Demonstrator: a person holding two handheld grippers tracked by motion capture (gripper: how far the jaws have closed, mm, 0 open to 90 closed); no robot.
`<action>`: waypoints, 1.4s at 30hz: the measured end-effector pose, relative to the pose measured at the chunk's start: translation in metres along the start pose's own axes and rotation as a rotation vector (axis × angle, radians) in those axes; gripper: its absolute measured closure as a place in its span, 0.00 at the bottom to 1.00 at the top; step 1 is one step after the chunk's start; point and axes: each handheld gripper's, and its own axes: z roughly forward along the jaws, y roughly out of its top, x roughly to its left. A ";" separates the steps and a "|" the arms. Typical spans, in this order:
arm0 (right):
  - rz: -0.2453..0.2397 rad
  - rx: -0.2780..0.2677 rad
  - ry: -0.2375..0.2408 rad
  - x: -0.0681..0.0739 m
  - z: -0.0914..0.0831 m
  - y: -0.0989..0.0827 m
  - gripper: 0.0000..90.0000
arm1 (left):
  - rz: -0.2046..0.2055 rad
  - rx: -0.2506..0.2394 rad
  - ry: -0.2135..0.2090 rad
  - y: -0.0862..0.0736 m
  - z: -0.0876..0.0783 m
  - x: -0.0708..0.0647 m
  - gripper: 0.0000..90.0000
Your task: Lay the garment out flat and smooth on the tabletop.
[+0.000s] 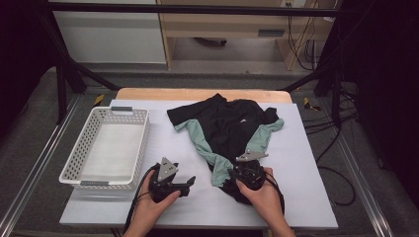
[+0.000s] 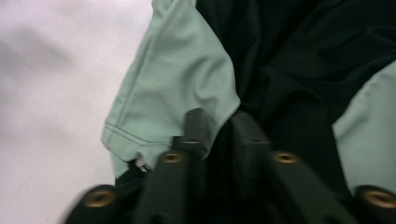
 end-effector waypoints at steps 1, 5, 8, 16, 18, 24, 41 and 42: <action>-0.006 -0.009 0.001 0.001 -0.001 0.000 0.74 | 0.008 0.006 -0.012 0.000 0.001 -0.004 0.29; -0.011 -0.060 0.014 0.002 -0.016 0.000 0.62 | 0.084 0.052 -0.096 0.005 0.011 -0.030 0.54; -0.025 -0.069 0.008 -0.003 -0.025 -0.004 0.56 | 0.084 0.084 -0.122 0.011 0.024 -0.039 0.60; 0.040 -0.110 -0.039 -0.029 -0.043 -0.010 0.56 | 0.014 0.114 -0.105 0.020 0.054 -0.041 0.66; 0.044 -0.114 -0.044 -0.031 -0.044 -0.010 0.56 | 0.022 0.121 -0.101 0.021 0.059 -0.044 0.67; 0.038 -0.114 -0.056 -0.031 -0.045 -0.010 0.56 | 0.050 0.140 -0.107 0.022 0.071 -0.050 0.78; 0.076 -0.111 -0.104 -0.050 -0.072 -0.018 0.57 | 0.023 0.149 -0.158 0.005 -0.009 -0.025 0.95; 0.086 -0.102 -0.106 -0.053 -0.074 -0.022 0.58 | 0.018 0.152 -0.155 0.002 -0.014 -0.023 0.95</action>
